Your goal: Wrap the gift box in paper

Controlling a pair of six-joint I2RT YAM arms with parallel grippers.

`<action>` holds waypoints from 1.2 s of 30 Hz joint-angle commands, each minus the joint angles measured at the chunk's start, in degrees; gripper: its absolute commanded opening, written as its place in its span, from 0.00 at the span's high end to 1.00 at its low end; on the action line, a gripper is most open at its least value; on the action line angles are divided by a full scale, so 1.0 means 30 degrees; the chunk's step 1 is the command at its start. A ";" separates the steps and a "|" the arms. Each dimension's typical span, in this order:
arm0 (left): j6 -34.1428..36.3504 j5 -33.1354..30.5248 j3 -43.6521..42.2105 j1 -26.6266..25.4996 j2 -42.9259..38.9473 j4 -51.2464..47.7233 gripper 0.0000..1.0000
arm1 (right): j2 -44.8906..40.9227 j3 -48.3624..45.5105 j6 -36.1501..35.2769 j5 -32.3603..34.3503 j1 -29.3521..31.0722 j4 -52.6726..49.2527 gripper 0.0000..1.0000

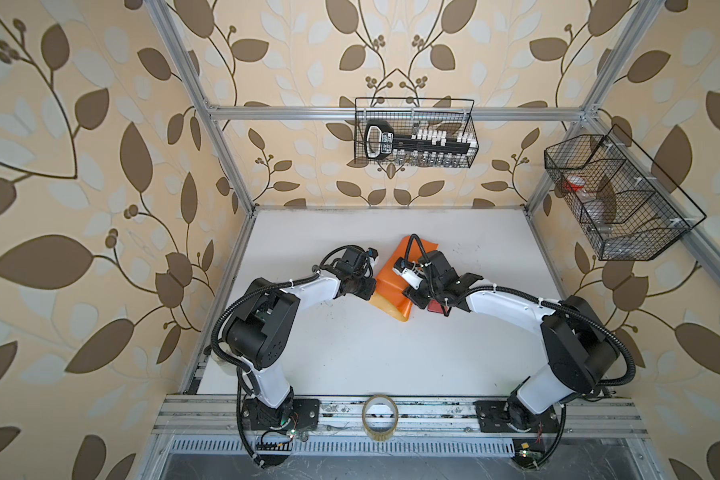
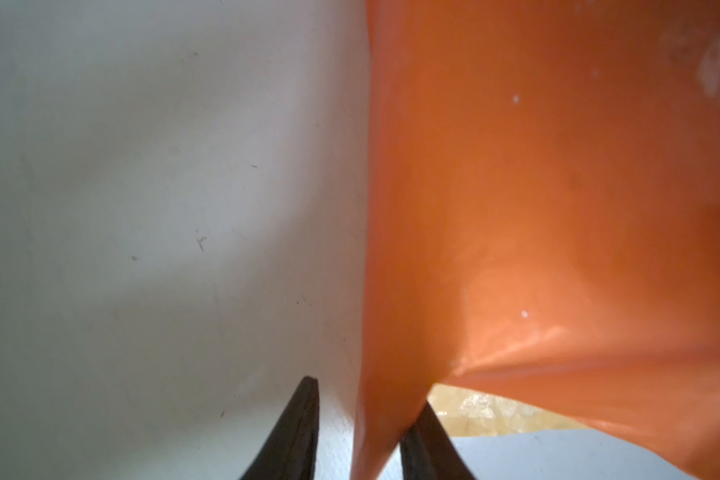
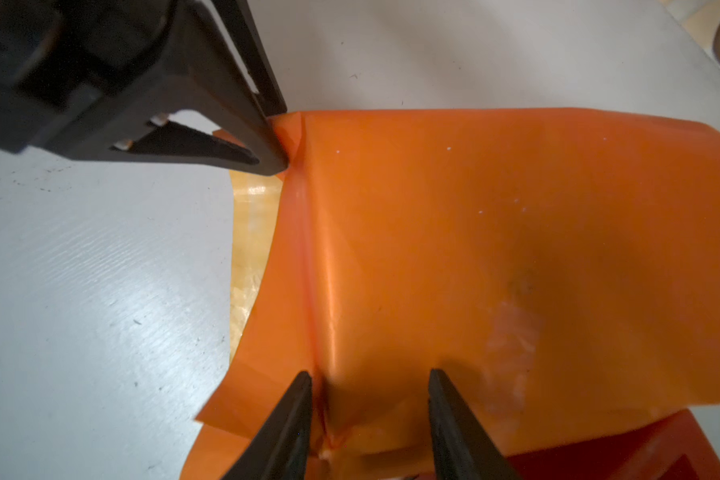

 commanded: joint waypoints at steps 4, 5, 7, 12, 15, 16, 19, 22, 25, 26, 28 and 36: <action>-0.0017 0.0221 0.0817 0.0323 -0.0311 -0.0223 0.66 | -0.0169 -0.0331 -0.0709 0.0433 0.0161 -0.1823 0.59; 0.0013 0.0674 0.0821 0.0308 -0.0351 -0.0224 0.65 | -0.0144 -0.0406 -0.0742 0.0529 0.0197 -0.1791 0.59; 0.0323 0.1741 0.0781 0.0300 -0.0460 -0.0311 0.64 | 0.0067 -0.0478 -0.0688 0.0802 0.0257 -0.1707 0.60; 0.0330 0.2333 0.0130 0.0305 -0.0506 0.0876 0.61 | 0.0277 -0.0850 -0.0486 0.1238 0.0333 -0.1212 0.60; -0.0089 0.2119 0.0502 0.0256 0.0269 0.1036 0.62 | 0.0337 -0.0813 -0.0428 0.1326 0.0324 -0.1136 0.61; -0.0169 0.2074 0.0553 0.0243 0.0471 0.1129 0.62 | 0.0325 -0.0813 -0.0420 0.1312 0.0322 -0.1120 0.61; -0.0350 0.1945 0.0099 0.0139 0.0722 0.2149 0.67 | 0.0275 -0.0952 -0.0592 0.1207 0.0315 -0.0963 0.61; -0.0736 0.2039 -0.0650 -0.0004 0.0773 0.3462 0.70 | 0.0489 -0.0820 -0.0600 0.1260 0.0285 -0.1013 0.61; -0.1106 0.2148 -0.1478 -0.0176 0.0758 0.4855 0.74 | 0.0482 -0.0805 -0.0479 0.1151 0.0315 -0.0884 0.61; -0.1205 0.2242 -0.1714 -0.0217 0.0774 0.5249 0.75 | 0.0493 -0.0812 -0.0505 0.1151 0.0322 -0.0817 0.61; -0.1267 0.2155 -0.2309 -0.0425 0.0788 0.6180 0.77 | 0.0570 -0.0699 -0.0508 0.1209 0.0315 -0.0927 0.61; -0.1474 0.1469 -0.3840 -0.0826 0.1139 0.9301 0.80 | 0.0481 -0.0695 -0.0538 0.1180 0.0320 -0.1085 0.62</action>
